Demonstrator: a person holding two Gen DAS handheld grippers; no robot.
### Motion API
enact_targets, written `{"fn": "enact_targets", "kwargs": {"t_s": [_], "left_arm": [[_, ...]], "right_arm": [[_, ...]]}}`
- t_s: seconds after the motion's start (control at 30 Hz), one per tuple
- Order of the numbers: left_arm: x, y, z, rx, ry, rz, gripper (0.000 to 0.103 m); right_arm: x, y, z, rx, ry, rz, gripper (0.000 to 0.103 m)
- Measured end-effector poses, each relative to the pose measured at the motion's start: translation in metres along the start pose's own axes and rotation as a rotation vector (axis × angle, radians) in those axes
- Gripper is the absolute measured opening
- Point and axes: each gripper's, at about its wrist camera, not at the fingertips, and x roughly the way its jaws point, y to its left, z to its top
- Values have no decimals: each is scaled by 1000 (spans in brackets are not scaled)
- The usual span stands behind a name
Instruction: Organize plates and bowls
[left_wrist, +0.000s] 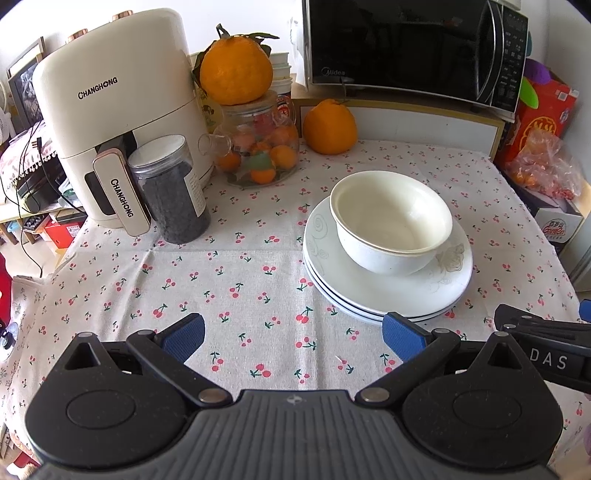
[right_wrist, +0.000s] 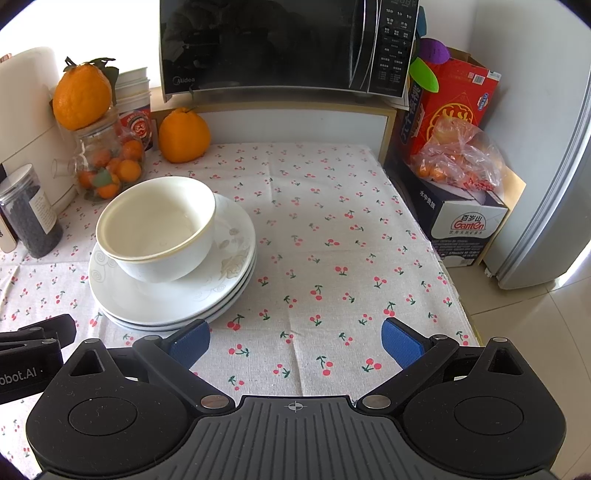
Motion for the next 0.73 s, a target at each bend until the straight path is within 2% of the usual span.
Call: {"fn": "enact_targets", "kwargs": {"t_s": [0.73], "left_arm": [[3, -2, -1, 20, 15, 2, 103]], "right_arm": [[4, -5, 0, 13, -2, -23, 100]]}}
